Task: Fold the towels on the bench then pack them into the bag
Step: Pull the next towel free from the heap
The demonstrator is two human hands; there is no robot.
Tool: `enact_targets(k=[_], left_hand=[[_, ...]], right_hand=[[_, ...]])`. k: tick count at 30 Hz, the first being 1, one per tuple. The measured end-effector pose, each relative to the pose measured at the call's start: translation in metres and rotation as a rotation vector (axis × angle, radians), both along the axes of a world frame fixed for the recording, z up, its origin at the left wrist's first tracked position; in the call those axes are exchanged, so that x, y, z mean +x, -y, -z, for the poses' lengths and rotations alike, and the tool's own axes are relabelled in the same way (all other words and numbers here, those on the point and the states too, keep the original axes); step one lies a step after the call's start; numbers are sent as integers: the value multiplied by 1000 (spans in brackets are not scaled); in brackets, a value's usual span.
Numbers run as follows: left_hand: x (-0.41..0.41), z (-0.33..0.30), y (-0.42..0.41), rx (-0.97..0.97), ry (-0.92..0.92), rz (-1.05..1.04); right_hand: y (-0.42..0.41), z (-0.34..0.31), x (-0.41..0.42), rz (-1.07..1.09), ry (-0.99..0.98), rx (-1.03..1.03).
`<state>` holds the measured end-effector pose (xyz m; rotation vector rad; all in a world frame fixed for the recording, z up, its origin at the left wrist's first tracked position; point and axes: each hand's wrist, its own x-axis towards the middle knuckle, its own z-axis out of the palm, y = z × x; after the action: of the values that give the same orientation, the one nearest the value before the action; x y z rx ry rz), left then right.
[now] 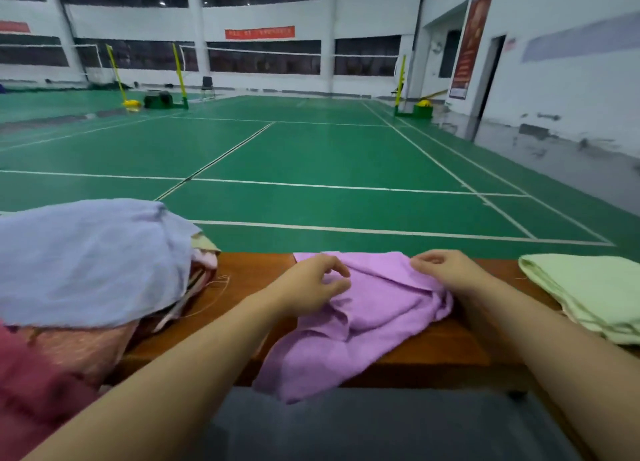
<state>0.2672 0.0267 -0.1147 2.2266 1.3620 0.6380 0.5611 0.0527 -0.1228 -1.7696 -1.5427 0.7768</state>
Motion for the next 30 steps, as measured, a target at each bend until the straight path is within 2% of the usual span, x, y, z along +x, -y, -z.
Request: enact_targets(k=[4, 7, 10, 15, 18, 21, 26, 30], left_hand=[[26, 11, -17, 121, -3, -67], [34, 23, -37, 149, 27, -120], [42, 34, -54, 199, -34, -76], [57, 29, -79, 305, -48, 30], [61, 30, -84, 352, 46, 65], [65, 19, -80, 335, 143, 47], [64, -23, -83, 381, 229, -46], [39, -60, -87, 421, 182, -156]], right_hand=[[0, 7, -4, 27, 152, 266], [6, 17, -15, -70, 228, 265], [3, 31, -18, -169, 336, 286], [-4, 28, -11, -187, 205, 266], [-3, 28, -10, -142, 106, 348], [-1, 26, -9, -79, 61, 447], [7, 13, -15, -204, 98, 443], [4, -14, -14, -327, -106, 405]])
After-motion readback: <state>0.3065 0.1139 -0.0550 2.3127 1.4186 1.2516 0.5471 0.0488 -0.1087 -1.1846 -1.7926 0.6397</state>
